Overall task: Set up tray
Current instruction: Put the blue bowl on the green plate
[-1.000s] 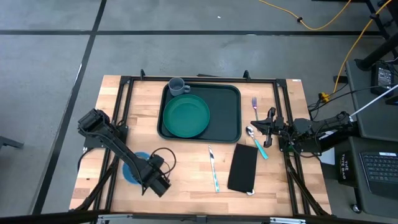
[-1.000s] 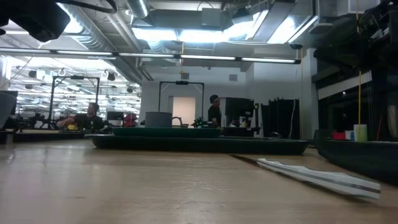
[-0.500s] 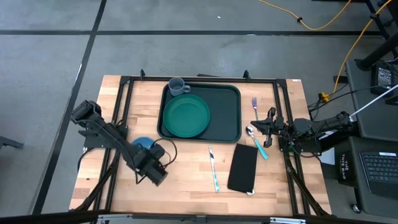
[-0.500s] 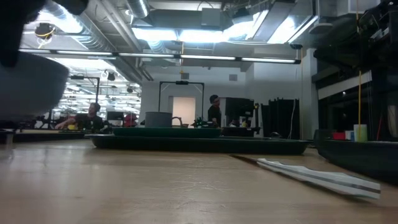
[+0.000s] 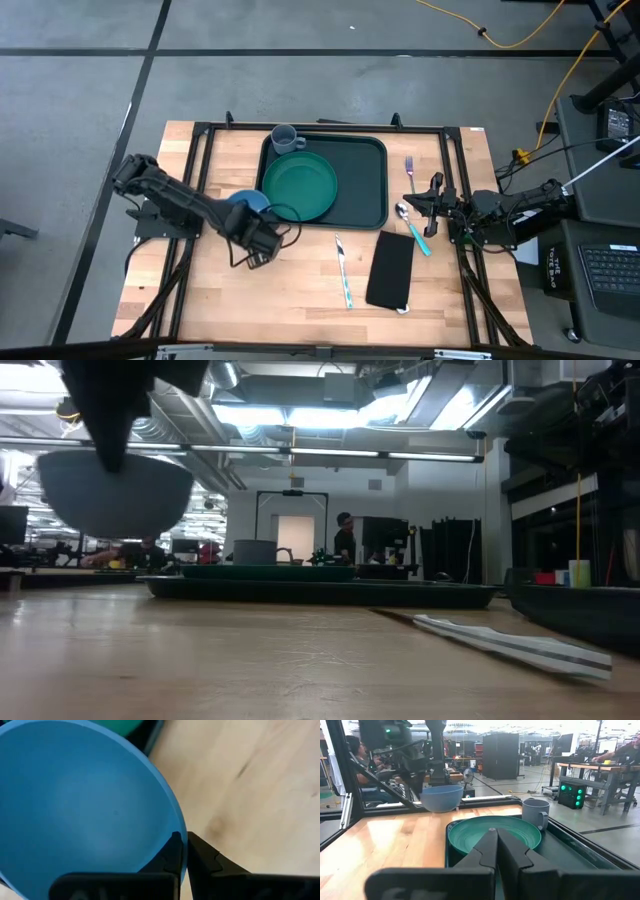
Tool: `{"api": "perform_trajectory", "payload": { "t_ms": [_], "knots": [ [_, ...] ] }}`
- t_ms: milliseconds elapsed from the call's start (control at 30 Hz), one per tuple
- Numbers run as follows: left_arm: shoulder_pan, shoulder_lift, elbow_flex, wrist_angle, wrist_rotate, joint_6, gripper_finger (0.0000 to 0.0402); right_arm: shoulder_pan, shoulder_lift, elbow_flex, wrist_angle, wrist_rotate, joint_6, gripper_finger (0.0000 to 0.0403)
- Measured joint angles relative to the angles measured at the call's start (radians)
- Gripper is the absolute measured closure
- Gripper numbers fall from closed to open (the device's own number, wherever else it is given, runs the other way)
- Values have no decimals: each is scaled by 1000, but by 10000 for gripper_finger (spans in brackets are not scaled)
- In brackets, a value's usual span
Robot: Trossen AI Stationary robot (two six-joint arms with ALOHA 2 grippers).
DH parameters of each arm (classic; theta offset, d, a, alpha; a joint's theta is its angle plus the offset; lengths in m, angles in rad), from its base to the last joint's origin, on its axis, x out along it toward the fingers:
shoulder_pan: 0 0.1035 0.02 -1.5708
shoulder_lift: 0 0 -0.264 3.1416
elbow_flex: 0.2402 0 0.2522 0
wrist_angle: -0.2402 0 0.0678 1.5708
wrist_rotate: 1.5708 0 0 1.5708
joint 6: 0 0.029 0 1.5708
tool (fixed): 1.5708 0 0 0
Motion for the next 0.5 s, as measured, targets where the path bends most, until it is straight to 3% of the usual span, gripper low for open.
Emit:
{"api": "perform_trajectory", "payload": {
  "t_ms": [333,500],
  "knots": [
    [123,-47,0,20,-88,325,398,0,0,0,0,0,2,393],
    [204,-46,0,119,-34,540,398,0,0,0,0,0,5,393]
  ]
}}
